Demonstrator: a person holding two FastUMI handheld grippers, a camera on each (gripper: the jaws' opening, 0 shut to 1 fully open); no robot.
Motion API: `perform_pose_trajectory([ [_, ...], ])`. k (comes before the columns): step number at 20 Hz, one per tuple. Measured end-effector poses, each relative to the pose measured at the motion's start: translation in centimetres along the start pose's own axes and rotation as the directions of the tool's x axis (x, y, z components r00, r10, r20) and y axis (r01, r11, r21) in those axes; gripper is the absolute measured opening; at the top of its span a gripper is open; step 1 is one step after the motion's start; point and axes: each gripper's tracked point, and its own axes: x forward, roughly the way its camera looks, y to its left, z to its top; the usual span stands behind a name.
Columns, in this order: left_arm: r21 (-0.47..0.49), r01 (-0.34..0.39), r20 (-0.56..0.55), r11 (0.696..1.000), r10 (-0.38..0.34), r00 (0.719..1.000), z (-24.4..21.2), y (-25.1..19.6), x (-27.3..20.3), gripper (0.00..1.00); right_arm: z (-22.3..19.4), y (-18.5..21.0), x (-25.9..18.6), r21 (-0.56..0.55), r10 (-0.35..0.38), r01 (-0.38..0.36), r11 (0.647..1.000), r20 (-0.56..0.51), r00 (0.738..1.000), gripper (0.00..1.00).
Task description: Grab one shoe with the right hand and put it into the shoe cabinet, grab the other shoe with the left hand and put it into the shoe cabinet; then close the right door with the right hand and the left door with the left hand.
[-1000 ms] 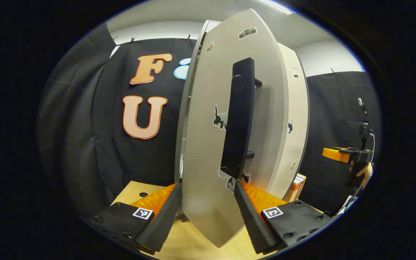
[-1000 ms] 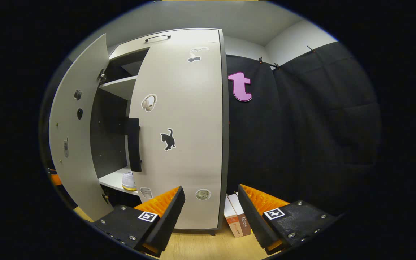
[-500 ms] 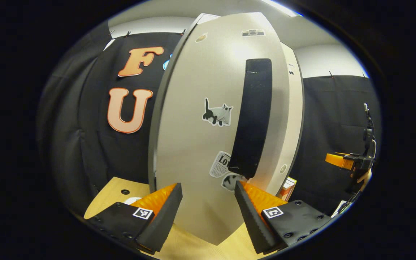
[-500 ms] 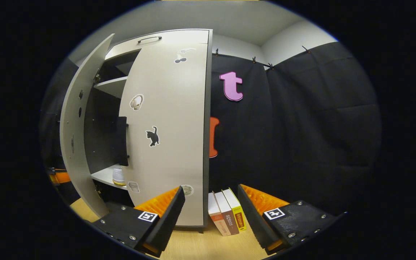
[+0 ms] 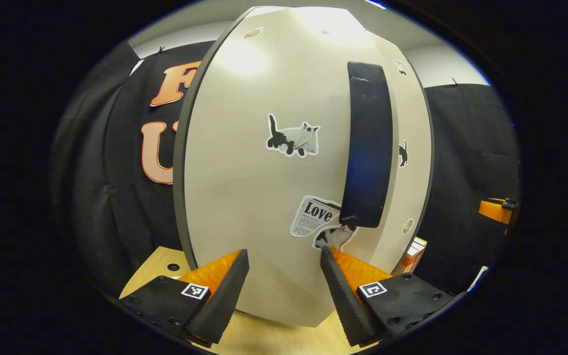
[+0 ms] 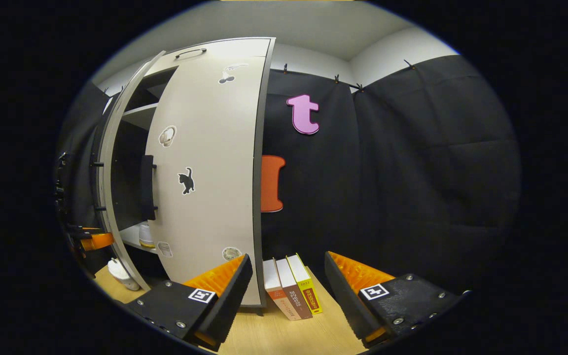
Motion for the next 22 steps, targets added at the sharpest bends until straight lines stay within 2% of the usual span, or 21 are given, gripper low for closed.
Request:
perform_pose_trajectory([
  [5, -0.023, -0.007, -0.01, 1.0, 0.007, 1.0, -0.2, -0.3, 1.6, 0.96, -0.7, -0.4, 1.3, 0.002, 0.004, -0.003, 1.0, -0.021, 1.0, 0.91],
  [12, -0.002, -0.036, -0.032, 0.999, 0.036, 0.999, 0.0, -0.9, 5.4, 0.95, 0.0, 0.5, 3.1, 0.017, 0.028, -0.027, 0.999, -0.028, 0.999, 0.91],
  [15, -0.008, -0.066, -0.01, 0.998, 0.066, 0.998, 1.7, -0.4, 3.7, 0.95, 0.9, 1.4, 3.4, 0.01, 0.046, -0.046, 0.999, -0.034, 0.998, 0.92],
  [22, -0.024, -0.118, 0.045, 0.993, 0.119, 0.992, 7.5, 3.7, -4.6, 0.95, 4.1, 3.7, 2.4, -0.014, 0.098, -0.098, 0.995, 0.006, 0.995, 0.91],
])
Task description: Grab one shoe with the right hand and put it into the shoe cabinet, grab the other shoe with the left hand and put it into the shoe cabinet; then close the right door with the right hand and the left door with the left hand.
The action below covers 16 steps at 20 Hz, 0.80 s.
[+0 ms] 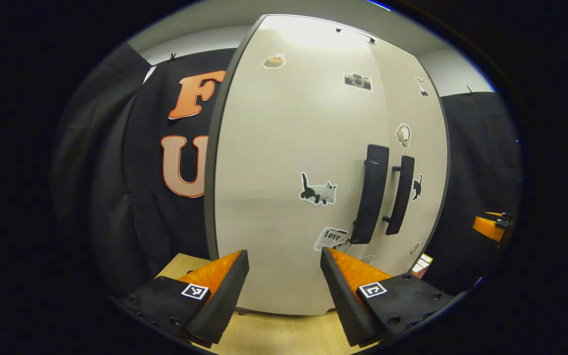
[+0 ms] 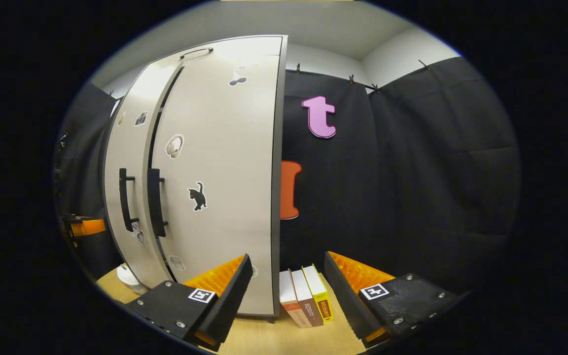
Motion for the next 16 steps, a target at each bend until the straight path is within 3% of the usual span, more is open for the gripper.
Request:
perform_pose_trajectory([
  [9, -0.013, -0.122, 0.111, 0.992, 0.122, 0.986, 5.6, 8.3, -9.3, 0.95, 2.4, 2.6, -3.4, -0.031, 0.025, -0.024, 0.999, 0.048, 0.999, 0.91],
  [16, 0.009, -0.155, 0.185, 0.988, 0.15, 0.971, 8.4, 11.6, -14.2, 0.95, 2.8, 4.3, -7.0, -0.029, 0.022, -0.02, 0.999, 0.06, 0.998, 0.92],
])
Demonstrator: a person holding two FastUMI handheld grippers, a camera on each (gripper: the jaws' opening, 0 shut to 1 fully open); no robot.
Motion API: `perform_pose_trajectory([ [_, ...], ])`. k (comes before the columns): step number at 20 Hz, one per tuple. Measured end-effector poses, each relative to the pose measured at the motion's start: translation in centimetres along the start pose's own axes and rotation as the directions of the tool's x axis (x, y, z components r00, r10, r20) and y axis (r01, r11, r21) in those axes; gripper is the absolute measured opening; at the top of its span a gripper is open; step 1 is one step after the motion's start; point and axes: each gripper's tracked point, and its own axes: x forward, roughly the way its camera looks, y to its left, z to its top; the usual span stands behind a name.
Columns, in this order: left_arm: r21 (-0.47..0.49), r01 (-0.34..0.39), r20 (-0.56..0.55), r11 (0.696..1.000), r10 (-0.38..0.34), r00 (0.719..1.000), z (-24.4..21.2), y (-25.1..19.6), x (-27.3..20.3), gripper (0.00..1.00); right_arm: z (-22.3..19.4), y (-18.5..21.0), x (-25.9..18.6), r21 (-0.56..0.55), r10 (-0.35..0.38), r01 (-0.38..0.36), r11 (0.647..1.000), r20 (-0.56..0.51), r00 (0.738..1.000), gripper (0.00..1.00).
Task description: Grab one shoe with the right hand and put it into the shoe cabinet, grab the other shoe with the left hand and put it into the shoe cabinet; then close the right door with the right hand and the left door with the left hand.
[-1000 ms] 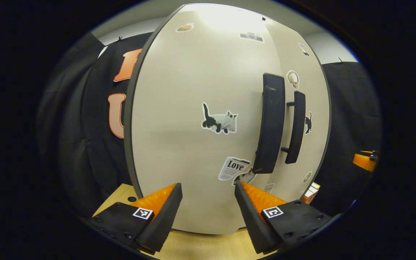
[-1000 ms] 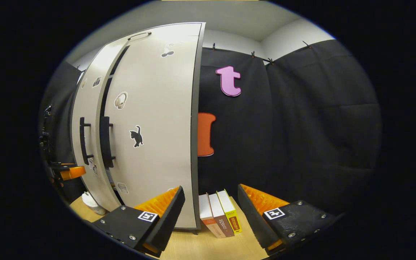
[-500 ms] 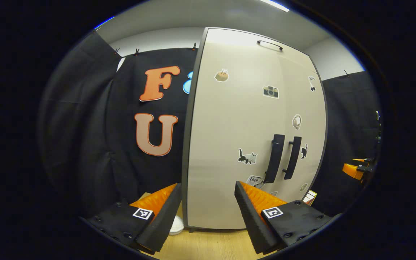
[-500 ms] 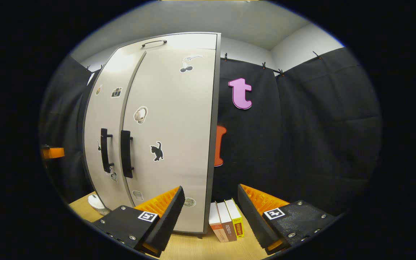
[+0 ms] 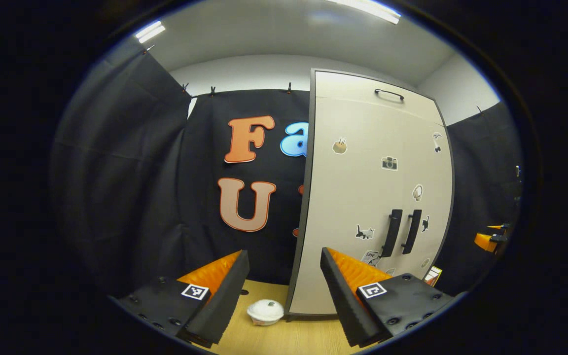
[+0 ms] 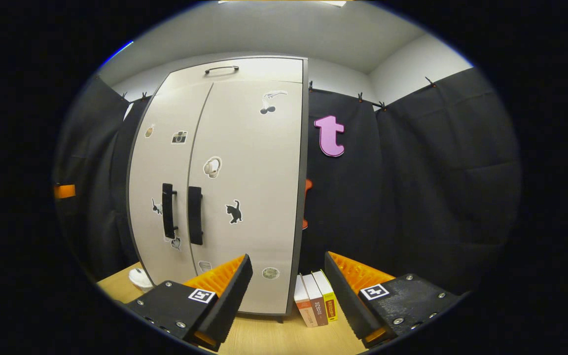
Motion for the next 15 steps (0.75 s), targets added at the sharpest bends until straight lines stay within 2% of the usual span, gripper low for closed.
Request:
perform_pose_trajectory([
  [7, -0.01, 0.04, 0.024, 0.999, -0.04, 0.999, 1.3, 0.2, -1.2, 0.94, 0.9, -0.3, -2.7, 0.008, -0.028, 0.028, 1.0, 0.004, 1.0, 0.91],
  [15, -0.028, 0.069, 0.019, 0.997, -0.068, 0.997, 0.6, 0.7, -1.4, 0.94, 1.3, -0.2, -3.7, 0.011, -0.041, 0.041, 0.999, 0.007, 0.999, 0.91],
])
